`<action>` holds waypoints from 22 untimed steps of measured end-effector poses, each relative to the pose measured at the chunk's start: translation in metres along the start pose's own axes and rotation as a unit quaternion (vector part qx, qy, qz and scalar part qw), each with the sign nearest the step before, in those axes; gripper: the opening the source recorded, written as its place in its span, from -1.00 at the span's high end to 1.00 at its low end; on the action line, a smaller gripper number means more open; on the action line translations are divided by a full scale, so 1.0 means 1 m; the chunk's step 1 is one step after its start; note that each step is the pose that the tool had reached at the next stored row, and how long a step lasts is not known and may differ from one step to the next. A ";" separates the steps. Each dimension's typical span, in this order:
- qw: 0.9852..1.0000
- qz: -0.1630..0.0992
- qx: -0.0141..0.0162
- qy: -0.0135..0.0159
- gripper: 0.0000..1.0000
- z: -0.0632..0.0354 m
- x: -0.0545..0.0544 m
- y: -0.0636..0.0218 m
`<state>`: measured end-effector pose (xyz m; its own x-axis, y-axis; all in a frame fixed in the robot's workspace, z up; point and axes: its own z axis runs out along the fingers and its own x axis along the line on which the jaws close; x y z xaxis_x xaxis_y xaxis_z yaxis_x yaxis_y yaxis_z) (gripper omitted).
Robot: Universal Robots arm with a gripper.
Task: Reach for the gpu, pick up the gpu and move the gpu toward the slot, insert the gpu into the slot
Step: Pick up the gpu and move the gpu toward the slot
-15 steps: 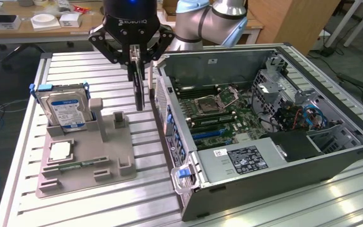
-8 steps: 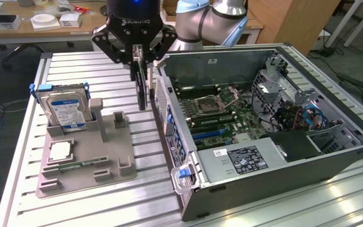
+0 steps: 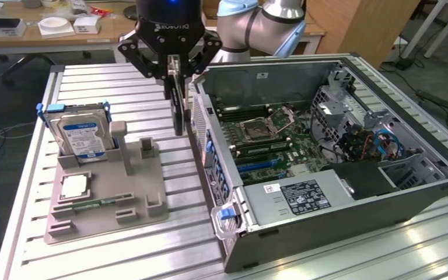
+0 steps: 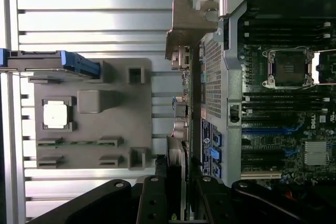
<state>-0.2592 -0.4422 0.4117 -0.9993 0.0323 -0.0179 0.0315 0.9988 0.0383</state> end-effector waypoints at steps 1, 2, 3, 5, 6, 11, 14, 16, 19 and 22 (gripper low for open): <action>1.000 0.000 0.000 0.000 0.47 0.0000 -0.001 0.0000; 1.000 0.000 0.000 0.000 0.47 0.0000 -0.001 0.0000; 1.000 0.000 0.000 0.000 0.47 0.0000 -0.002 0.0001; 1.000 0.000 0.000 0.000 0.47 0.0001 -0.003 0.0001; 1.000 0.000 0.000 0.000 0.47 0.0001 -0.004 0.0001; 1.000 0.000 0.000 0.000 0.47 0.0001 -0.007 0.0002; 1.000 0.000 0.000 0.000 0.47 0.0002 -0.010 0.0003; 1.000 0.000 0.000 0.000 0.47 0.0002 -0.011 0.0004; 1.000 0.000 0.000 0.000 0.47 0.0003 -0.013 0.0004; 1.000 0.000 0.000 0.000 0.47 0.0003 -0.016 0.0005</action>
<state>-0.2429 -0.4422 0.4117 -0.9993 0.0322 -0.0179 0.0315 0.9988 0.0383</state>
